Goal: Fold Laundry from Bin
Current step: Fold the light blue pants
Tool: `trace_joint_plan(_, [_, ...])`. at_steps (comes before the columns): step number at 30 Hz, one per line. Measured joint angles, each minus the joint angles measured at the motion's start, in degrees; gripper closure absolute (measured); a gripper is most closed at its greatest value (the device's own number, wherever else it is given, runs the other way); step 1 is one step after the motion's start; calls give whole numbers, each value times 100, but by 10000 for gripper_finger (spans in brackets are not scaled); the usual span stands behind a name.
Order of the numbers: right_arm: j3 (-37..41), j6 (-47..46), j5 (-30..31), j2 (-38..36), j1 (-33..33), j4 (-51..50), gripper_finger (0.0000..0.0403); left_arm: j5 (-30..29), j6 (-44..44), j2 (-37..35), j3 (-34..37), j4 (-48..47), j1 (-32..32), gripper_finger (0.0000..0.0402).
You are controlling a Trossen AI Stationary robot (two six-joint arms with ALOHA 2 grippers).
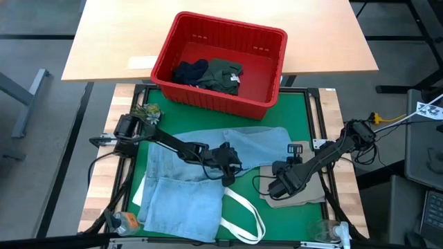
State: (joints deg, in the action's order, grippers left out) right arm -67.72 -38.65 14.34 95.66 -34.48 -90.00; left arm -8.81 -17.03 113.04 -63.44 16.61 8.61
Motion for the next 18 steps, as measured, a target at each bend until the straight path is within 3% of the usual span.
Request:
trace_joint_plan(11, [0, 0, 0, 0, 0, -1, 377, 7, 4, 365, 0, 184, -72, 188])
trace_joint_plan(18, [0, 0, 3, 0, 0, -1, 377, -102, 245, 661, -2, 233, -71, 179])
